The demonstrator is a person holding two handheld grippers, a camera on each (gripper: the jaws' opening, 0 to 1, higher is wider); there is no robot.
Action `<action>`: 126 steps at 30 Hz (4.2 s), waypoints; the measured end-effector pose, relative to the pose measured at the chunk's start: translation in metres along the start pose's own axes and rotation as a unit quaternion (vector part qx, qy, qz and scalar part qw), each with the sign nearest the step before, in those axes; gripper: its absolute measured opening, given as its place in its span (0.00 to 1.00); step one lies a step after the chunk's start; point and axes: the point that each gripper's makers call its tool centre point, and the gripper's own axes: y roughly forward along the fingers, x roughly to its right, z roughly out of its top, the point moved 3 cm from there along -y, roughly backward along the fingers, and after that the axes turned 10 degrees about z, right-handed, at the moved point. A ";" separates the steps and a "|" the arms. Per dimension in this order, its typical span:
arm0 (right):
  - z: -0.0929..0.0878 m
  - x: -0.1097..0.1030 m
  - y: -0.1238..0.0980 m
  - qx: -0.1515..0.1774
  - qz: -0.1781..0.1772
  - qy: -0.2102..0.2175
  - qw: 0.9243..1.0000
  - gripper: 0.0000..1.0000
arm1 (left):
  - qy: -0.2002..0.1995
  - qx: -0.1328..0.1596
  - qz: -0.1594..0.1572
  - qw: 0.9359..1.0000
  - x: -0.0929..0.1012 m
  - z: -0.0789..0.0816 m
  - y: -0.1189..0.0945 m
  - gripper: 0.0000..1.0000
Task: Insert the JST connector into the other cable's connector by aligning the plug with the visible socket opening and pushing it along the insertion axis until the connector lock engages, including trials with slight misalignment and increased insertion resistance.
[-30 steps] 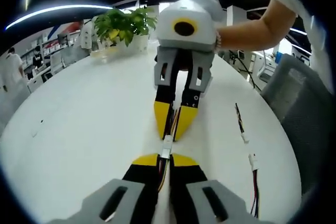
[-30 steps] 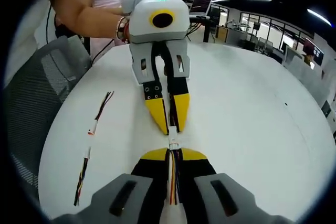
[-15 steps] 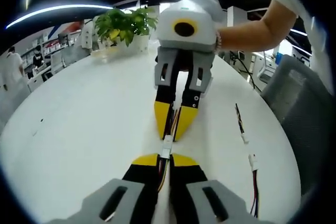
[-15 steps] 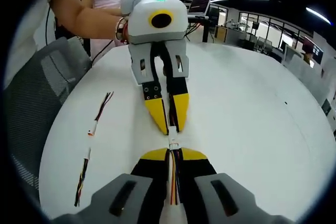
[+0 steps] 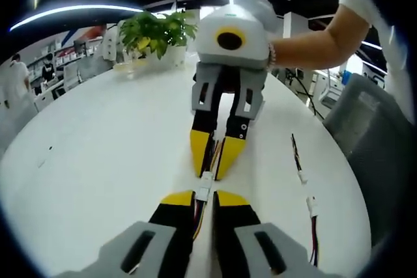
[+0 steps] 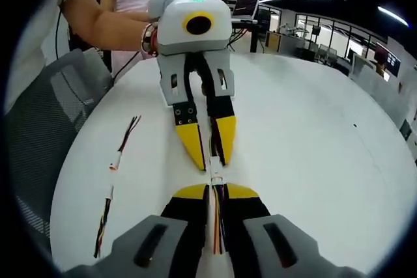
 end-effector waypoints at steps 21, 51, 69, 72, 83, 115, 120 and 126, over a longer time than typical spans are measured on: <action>0.007 0.001 -0.011 0.001 -0.016 0.003 1.000 0.19 | -0.021 0.030 0.020 0.999 -0.002 0.011 -0.014 0.27; 0.020 -0.003 -0.030 0.015 -0.051 0.015 0.998 0.37 | -0.073 0.061 0.064 0.993 -0.001 0.016 -0.050 0.54; 0.017 -0.018 -0.053 0.019 -0.076 0.022 0.997 0.37 | -0.083 0.072 0.093 0.990 0.004 0.021 -0.080 0.54; 0.014 -0.023 -0.058 0.018 -0.079 0.025 0.996 0.36 | -0.090 0.079 0.096 0.988 0.006 0.022 -0.086 0.53; 0.003 -0.052 -0.061 0.010 -0.076 0.030 0.997 0.34 | -0.089 0.069 0.096 0.989 0.021 0.013 -0.094 0.51; -0.009 -0.089 -0.037 0.004 -0.042 0.049 0.998 0.33 | -0.061 0.021 0.023 0.998 0.077 -0.010 -0.075 0.47; -0.010 -0.094 -0.029 0.002 -0.034 0.049 0.998 0.32 | -0.057 0.014 0.011 0.998 0.085 -0.014 -0.070 0.46; -0.010 -0.097 -0.023 0.001 -0.021 0.048 0.999 0.31 | -0.050 0.010 0.001 0.999 0.090 -0.016 -0.065 0.45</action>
